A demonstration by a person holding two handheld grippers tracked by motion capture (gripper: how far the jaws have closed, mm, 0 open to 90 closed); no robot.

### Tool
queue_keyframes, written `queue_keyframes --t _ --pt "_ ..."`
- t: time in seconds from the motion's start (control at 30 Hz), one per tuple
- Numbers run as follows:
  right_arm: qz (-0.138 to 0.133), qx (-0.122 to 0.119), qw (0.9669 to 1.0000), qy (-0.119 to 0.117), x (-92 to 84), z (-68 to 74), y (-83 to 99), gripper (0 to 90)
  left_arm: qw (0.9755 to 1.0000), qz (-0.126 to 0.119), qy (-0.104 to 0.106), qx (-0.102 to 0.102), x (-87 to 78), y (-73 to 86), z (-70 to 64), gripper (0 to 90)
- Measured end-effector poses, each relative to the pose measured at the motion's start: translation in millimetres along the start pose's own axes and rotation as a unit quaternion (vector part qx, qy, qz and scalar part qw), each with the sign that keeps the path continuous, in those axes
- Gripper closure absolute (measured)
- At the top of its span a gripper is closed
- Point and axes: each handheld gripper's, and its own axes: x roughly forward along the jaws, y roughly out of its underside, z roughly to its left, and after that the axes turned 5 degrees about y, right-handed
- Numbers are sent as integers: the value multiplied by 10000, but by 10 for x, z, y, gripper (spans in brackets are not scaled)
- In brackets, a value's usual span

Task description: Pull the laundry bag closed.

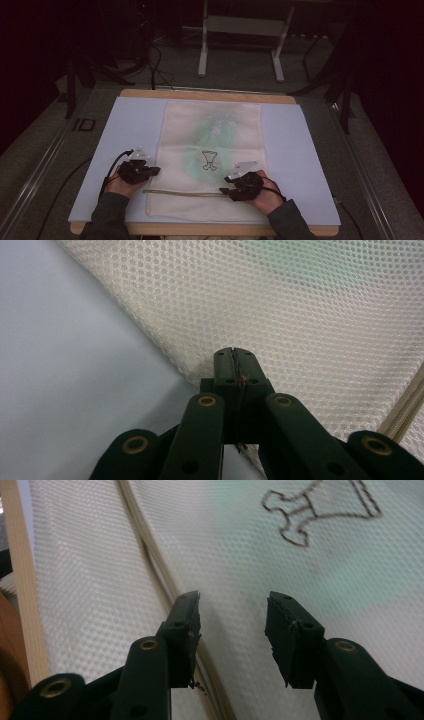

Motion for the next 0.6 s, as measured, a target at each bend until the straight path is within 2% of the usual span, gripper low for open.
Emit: queue_keyframes --t 0.2,0.6 --pt "-3 -213 9997 -111 96 88 -133 580 10000 10 -8 4 -1 -1 -2 896" --pt "-5 -463 9986 -270 220 223 -298 573 10000 21 -6 2 -1 -3 -5 896"
